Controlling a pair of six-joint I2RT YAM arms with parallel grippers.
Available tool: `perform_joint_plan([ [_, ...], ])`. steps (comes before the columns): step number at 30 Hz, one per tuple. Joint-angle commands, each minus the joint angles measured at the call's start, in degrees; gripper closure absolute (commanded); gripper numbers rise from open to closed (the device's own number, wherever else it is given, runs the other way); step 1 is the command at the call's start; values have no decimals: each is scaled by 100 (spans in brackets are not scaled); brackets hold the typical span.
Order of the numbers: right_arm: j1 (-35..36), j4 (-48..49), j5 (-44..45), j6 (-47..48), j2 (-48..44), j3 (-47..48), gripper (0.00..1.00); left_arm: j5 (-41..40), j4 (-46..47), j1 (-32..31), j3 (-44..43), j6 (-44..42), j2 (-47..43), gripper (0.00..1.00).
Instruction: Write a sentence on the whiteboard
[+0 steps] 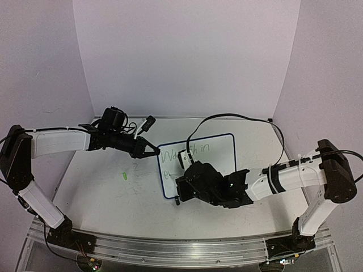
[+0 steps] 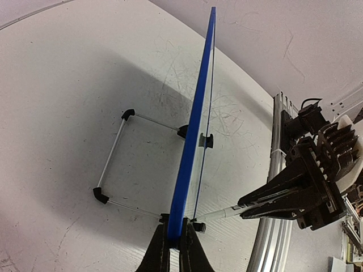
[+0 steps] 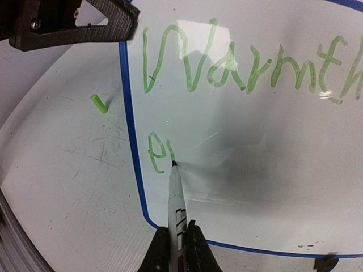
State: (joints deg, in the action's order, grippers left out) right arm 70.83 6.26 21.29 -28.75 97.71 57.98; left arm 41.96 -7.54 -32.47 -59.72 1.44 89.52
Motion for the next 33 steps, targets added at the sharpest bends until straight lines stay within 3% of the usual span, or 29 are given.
perform_joint_plan([
  [1, -14, -135, 97, -112, -28, -87, 100, -289, 113, -5, 10, -311, -180, 100],
  [33, -49, -51, 516, 10, -65, 176, 100, -303, 104, -17, 22, -320, -190, 100],
])
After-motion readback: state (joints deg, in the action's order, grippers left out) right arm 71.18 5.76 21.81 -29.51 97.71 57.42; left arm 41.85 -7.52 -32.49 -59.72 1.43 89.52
